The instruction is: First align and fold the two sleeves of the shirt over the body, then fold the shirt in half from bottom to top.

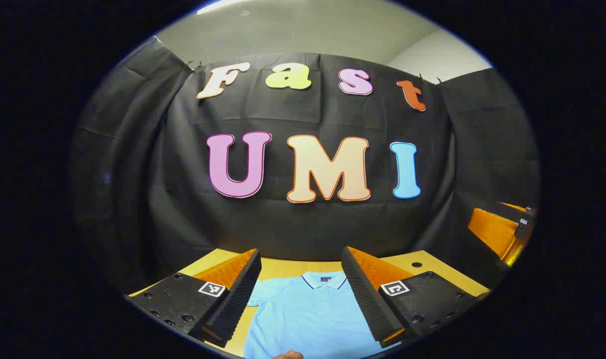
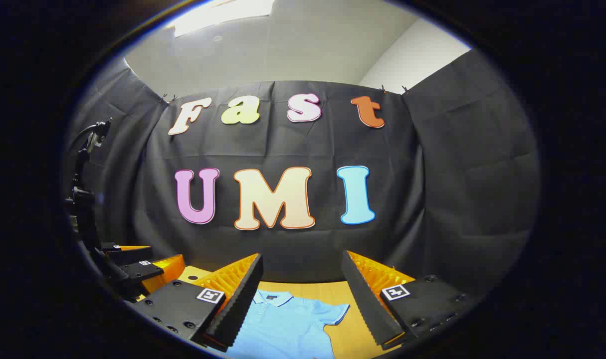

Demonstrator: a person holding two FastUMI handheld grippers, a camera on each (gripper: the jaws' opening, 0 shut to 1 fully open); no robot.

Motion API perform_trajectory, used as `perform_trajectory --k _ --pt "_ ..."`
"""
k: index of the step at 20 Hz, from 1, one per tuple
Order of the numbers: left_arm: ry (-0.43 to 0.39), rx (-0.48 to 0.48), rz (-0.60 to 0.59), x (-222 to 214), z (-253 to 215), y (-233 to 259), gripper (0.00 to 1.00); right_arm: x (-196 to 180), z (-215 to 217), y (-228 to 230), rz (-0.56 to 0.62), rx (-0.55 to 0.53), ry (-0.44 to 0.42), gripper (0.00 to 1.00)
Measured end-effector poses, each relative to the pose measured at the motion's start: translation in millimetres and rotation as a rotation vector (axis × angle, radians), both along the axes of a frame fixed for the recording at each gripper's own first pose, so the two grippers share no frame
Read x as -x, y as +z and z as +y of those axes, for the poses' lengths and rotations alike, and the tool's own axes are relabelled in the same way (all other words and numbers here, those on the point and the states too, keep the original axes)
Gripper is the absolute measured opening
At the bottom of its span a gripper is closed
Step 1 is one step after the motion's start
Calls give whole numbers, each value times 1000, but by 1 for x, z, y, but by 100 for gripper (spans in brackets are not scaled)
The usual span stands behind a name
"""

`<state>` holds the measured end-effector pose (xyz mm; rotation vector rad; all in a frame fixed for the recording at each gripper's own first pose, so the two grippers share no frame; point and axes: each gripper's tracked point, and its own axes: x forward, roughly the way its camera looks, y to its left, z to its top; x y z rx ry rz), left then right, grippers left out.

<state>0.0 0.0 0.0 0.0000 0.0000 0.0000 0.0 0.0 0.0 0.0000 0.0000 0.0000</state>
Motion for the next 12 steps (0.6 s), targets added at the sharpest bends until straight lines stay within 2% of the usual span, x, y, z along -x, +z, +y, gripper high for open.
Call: perform_trajectory --k 4,12 --pt "0 21 -42 14 -5 11 96 10 -4 5 -8 12 6 98" --pt "28 7 -31 22 -3 7 96 13 -6 5 -3 9 28 98"
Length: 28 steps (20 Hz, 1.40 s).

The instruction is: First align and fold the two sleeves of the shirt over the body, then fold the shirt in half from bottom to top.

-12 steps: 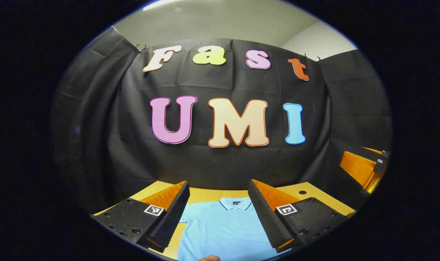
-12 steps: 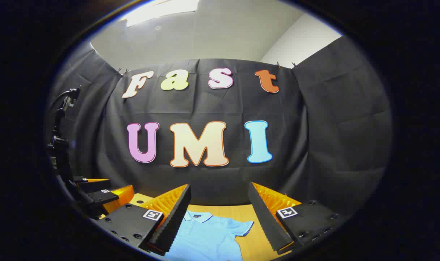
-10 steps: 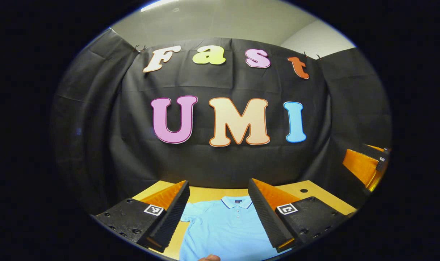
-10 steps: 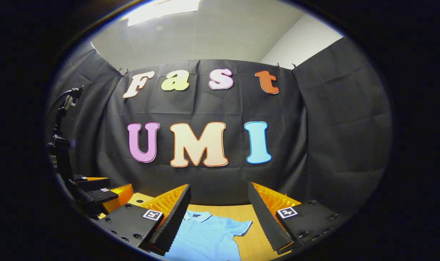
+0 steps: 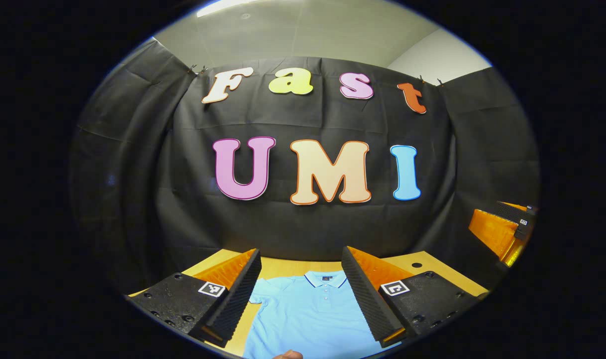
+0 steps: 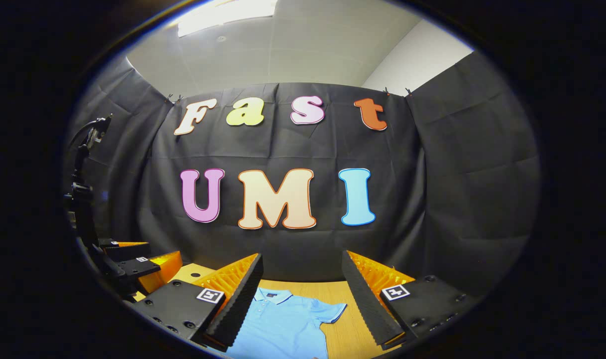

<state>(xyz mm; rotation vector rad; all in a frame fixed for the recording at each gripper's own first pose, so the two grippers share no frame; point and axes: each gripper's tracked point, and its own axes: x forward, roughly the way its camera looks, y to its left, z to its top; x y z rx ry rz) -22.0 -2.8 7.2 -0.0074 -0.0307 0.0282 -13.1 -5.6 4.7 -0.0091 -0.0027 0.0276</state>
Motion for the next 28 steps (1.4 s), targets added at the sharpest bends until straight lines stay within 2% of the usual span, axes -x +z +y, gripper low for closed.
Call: perform_trajectory --k 8,12,15,18,22,28 --pt "20 -19 -19 6 -1 4 96 0 -4 -6 9 1 12 99" --pt "40 -38 -37 2 6 4 96 -13 -13 -22 35 16 4 98" --pt "24 -5 -51 -13 8 6 96 -41 -25 -39 53 35 -41 98" --pt "17 -13 -57 -35 20 8 97 -78 -27 -66 99 50 -58 99" --pt "10 -19 -45 -57 36 2 96 -125 -38 -112 170 78 -102 99" --pt "12 -23 -2 -76 57 -14 96 -174 -55 -184 290 89 -153 98"
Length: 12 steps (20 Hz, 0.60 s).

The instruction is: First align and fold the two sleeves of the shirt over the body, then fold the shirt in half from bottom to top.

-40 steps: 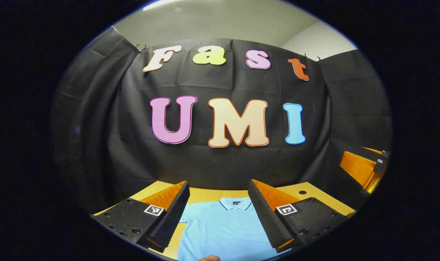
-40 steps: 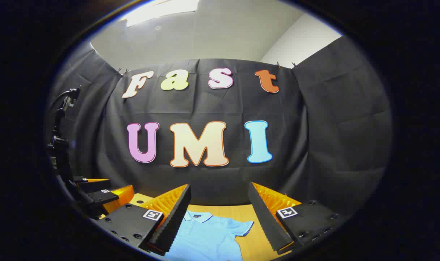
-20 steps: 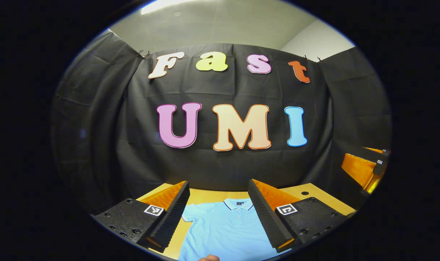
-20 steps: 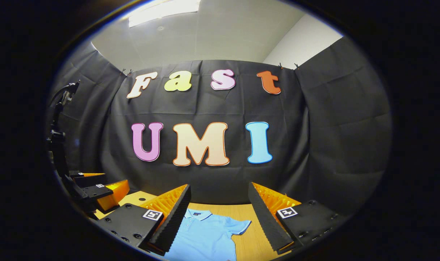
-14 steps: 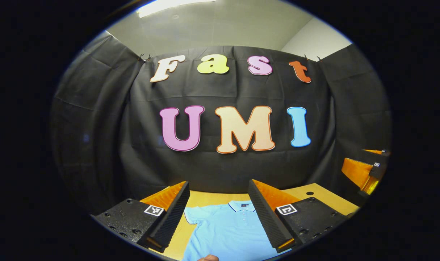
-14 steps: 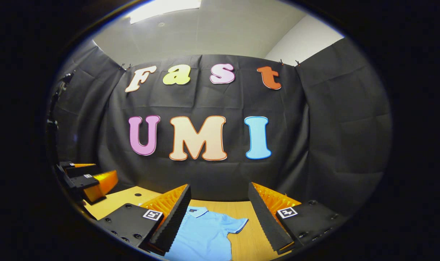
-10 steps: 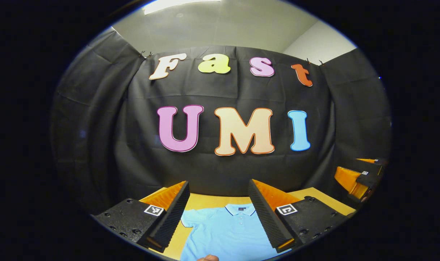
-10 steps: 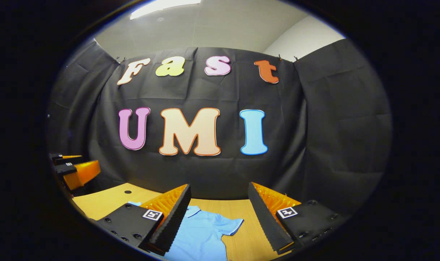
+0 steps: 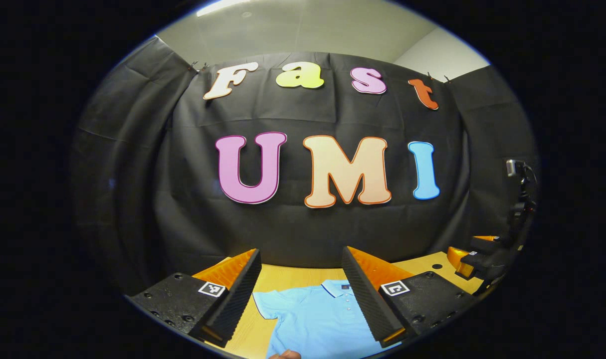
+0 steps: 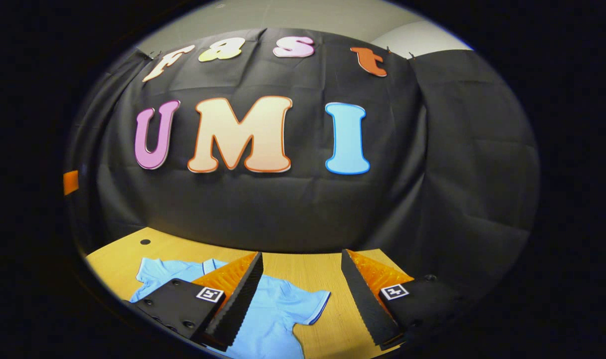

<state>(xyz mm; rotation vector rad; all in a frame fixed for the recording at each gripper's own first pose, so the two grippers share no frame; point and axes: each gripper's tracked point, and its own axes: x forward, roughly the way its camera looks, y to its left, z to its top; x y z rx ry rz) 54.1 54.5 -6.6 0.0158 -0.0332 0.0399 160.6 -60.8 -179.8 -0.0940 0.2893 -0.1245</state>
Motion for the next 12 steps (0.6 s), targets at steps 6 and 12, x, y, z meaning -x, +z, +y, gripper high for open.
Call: perform_trajectory --k 6,12 --pt "9 -14 24 -15 18 -10 97 -32 -19 -78 142 14 -51 99" --pt "34 -14 52 -22 36 -21 97 -41 -41 -163 331 14 -105 100"
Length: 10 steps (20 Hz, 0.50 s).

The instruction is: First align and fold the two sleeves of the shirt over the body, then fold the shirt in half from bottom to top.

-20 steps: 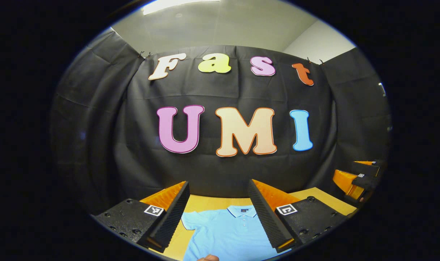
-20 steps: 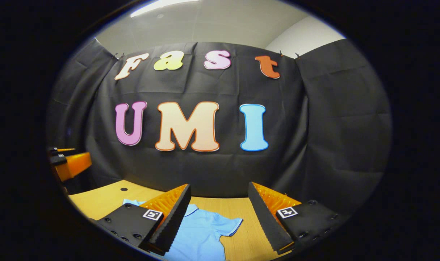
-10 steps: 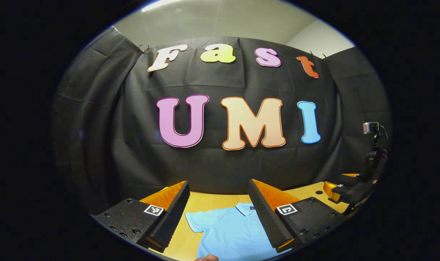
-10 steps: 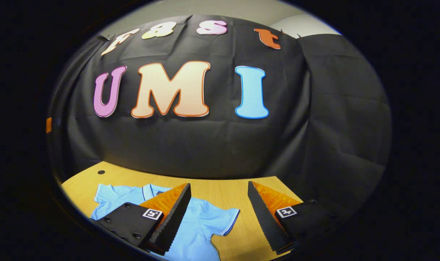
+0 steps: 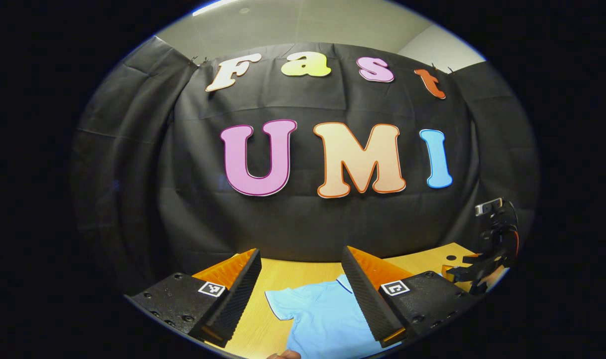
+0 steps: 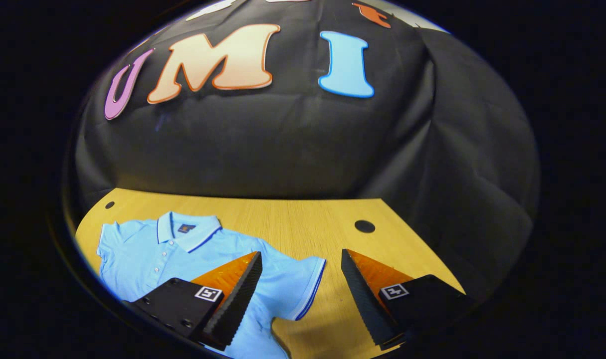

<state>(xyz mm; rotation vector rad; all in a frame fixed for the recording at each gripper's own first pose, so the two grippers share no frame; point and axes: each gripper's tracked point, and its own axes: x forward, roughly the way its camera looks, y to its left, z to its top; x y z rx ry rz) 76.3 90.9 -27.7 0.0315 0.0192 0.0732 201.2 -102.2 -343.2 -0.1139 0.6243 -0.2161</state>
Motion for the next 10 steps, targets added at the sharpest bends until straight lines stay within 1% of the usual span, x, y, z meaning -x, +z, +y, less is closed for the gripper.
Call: perform_trajectory --k 6,10 --pt "22 -4 26 -3 13 -10 97 6 -13 -59 153 -25 -54 99" --pt "22 0 44 -6 14 -15 96 12 -17 -89 257 -100 -118 99"
